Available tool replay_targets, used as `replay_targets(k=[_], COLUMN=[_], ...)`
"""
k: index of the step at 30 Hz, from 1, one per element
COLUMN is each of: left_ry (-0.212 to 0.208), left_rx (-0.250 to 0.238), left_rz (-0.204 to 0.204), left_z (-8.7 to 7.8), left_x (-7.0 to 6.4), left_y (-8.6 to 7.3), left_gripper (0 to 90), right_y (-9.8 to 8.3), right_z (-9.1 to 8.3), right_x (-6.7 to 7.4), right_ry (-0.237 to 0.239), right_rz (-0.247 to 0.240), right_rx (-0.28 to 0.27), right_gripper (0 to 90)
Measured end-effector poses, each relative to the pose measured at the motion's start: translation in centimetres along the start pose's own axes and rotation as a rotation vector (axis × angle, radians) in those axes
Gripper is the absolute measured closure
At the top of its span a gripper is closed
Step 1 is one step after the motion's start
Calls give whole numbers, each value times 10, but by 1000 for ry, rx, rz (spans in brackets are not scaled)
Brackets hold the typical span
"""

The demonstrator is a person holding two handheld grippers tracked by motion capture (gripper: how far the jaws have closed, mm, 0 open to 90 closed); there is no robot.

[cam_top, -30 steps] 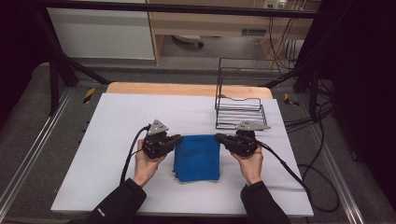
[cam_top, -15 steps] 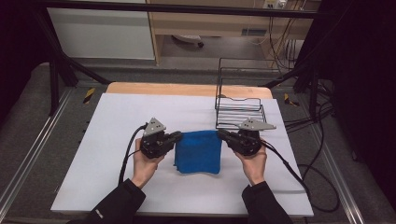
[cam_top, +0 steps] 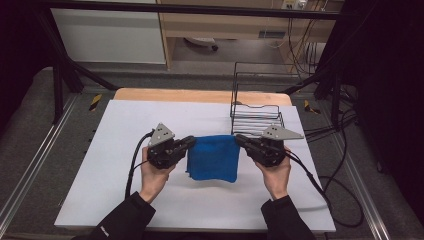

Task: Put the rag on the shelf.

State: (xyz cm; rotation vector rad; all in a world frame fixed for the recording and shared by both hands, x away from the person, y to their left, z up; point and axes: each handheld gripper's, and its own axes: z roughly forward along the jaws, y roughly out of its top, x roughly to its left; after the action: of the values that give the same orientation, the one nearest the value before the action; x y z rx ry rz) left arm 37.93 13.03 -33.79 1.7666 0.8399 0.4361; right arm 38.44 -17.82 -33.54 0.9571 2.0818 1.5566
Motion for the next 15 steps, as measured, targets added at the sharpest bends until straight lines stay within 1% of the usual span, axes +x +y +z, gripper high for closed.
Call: replay_targets(k=[2, 8, 11, 14, 15], left_ry=[-3, -5, -9, -15, -15], left_rx=[-22, -46, -60, -80, -80], left_rz=[0, 7, 2, 1, 1], left_z=[-3, -6, -5, -1, -1], left_x=[-2, -4, -6, -9, -9], left_y=[4, 10, 14, 21, 21], left_gripper=[840, 840, 840, 841, 841], right_y=[3, 8, 11, 16, 18], right_z=[-3, -10, -14, -20, -22], right_x=[2, 4, 4, 3, 2], right_ry=[-2, -4, -12, -25, -31], right_rz=[-1, -16, -19, -16, -15], right_rx=[-11, -33, -47, -71, -80], right_gripper=[858, 858, 858, 858, 858])
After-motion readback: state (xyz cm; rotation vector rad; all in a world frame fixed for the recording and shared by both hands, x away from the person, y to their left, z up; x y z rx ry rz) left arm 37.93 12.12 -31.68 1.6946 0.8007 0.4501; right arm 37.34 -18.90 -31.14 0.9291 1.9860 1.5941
